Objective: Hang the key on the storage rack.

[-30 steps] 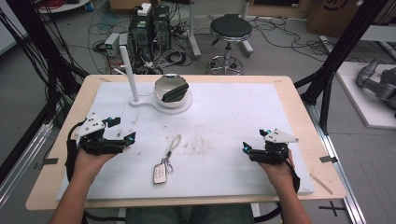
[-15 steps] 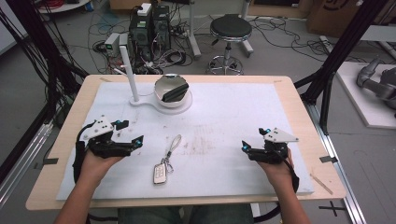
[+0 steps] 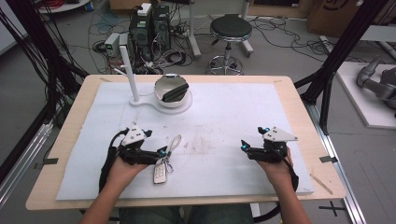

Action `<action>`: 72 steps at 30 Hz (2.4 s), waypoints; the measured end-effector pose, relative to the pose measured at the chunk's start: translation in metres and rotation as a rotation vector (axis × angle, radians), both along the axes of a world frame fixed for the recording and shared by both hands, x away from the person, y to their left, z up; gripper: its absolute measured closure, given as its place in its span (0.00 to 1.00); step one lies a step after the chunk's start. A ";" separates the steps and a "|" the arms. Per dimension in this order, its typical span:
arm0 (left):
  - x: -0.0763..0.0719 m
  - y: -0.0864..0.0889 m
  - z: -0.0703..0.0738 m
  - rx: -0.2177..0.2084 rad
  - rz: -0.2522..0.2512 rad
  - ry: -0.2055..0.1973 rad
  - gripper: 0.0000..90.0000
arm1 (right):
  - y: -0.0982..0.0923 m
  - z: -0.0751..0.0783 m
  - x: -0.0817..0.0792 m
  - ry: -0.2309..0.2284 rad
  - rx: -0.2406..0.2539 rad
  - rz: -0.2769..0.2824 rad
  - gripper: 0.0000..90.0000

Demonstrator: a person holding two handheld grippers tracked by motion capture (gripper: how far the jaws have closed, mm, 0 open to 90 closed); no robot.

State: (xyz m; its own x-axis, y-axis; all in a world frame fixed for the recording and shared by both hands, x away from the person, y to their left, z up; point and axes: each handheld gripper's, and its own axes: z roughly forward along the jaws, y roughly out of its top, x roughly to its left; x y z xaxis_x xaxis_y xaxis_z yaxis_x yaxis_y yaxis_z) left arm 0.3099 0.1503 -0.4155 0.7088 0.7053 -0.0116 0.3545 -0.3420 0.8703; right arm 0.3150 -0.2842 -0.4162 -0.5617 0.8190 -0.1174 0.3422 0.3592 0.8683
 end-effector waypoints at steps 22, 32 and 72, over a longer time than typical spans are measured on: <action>0.004 -0.015 -0.019 0.146 0.011 0.094 0.90 | -0.001 0.000 -0.001 -0.002 0.000 -0.003 0.20; 0.002 0.027 0.030 -0.124 0.114 -0.060 0.90 | 0.001 -0.001 0.001 0.005 -0.013 -0.001 0.20; 0.076 0.100 0.108 -0.097 0.558 -0.289 0.90 | 0.003 0.001 0.000 -0.002 -0.034 -0.003 0.20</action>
